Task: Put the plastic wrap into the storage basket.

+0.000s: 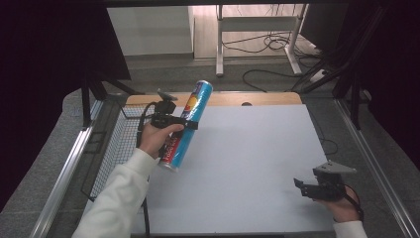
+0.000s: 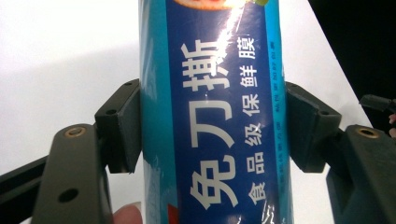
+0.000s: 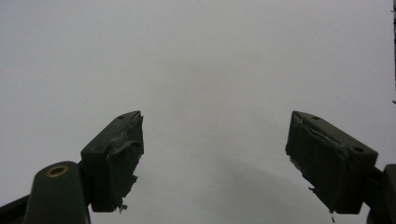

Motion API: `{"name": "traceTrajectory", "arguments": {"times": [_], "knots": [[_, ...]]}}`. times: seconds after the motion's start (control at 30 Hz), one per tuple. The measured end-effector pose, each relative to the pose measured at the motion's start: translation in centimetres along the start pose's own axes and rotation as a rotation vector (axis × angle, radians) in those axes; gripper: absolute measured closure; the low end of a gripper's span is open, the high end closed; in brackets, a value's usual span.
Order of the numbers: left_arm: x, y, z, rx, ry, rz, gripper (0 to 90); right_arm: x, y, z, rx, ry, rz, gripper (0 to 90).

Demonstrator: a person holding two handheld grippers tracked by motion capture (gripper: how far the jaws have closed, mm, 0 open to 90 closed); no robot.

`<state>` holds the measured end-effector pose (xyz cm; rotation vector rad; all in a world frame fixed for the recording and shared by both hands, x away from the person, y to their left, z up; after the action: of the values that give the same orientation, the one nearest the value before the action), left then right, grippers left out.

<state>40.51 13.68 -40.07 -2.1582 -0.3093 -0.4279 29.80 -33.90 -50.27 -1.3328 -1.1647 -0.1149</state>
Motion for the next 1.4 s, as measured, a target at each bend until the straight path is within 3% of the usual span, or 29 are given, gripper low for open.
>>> {"name": "traceTrajectory", "arguments": {"times": [0.6,0.97,1.1,1.17,1.4], "knots": [[0.3,-4.3,3.6,0.075,-0.075,-0.065,31.4,0.3,-0.1,0.1,0.001,0.001,-0.007,19.4],[-0.6,-6.1,6.7,0.101,-0.121,-0.082,31.4,0.4,0.2,0.2,0.005,-0.005,0.000,19.4],[-1.0,-6.4,8.2,0.095,-0.163,-0.085,31.3,0.5,0.2,0.2,0.007,-0.008,-0.001,19.3],[-1.2,-6.6,8.8,0.123,-0.163,-0.090,31.4,0.5,0.2,0.2,0.006,-0.009,-0.002,19.3],[-1.8,-7.4,11.0,0.145,-0.201,-0.103,31.3,0.6,0.3,0.2,0.006,-0.010,-0.001,19.3]]}}
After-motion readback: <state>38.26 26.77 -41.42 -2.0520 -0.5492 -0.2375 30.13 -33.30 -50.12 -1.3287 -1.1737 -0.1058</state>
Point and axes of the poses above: each handheld gripper's, and its own axes: y roughly forward along the jaws, x roughly out of its top, z roughly to its left, the point moved 2 cm from there along y, roughly forward along the jaws, and after that the axes turned 12 degrees about -y, right-handed, at the moved point
